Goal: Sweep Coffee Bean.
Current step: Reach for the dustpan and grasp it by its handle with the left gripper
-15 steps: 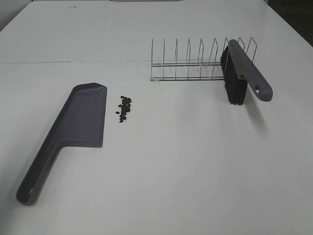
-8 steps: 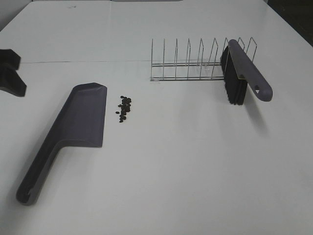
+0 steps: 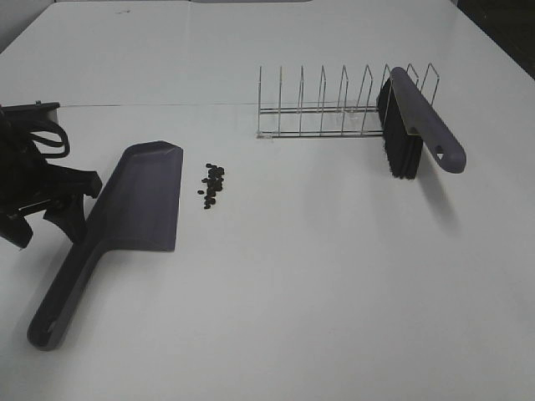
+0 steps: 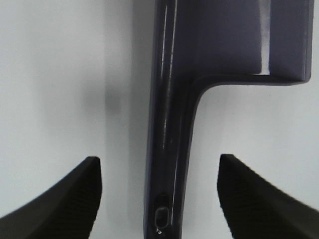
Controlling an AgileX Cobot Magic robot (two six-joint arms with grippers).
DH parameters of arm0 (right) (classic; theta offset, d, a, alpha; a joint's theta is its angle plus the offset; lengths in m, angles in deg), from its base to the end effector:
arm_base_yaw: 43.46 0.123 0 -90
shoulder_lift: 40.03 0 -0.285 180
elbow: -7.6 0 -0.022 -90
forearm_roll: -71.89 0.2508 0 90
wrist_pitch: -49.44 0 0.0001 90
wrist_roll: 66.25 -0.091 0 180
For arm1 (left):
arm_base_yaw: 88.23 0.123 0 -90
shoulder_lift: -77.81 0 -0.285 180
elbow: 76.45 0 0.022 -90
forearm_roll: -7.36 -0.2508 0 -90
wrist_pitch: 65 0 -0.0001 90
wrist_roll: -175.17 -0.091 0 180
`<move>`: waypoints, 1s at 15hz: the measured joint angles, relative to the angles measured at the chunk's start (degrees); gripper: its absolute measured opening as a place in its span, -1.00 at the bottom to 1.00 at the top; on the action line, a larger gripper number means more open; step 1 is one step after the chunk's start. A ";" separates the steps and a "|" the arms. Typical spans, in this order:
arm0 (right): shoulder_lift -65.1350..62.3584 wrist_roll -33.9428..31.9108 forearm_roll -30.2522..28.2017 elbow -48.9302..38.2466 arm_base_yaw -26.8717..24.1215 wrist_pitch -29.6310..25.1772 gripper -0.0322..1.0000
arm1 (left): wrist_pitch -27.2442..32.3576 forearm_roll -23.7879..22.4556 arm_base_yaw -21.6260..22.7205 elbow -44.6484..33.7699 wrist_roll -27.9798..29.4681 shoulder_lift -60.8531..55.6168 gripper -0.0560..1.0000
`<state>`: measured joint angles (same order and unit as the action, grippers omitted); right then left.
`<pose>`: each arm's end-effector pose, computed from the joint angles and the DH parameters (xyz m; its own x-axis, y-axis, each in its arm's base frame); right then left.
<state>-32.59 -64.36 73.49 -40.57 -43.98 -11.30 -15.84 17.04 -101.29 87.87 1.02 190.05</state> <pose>-0.0066 0.0023 0.2793 -0.4434 -0.0153 -0.8962 -0.0213 0.9998 -0.0065 0.3134 -0.0846 0.1599 -0.9994 0.0164 -0.0298 0.0203 0.9904 -0.1364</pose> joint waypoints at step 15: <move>0.00 0.00 0.00 0.00 0.00 0.00 0.73 | -6.25 -3.78 -2.92 0.34 1.49 11.29 0.23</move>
<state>-32.59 -64.36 73.49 -40.57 -43.98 -11.30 -22.08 13.26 -104.21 88.21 2.51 201.33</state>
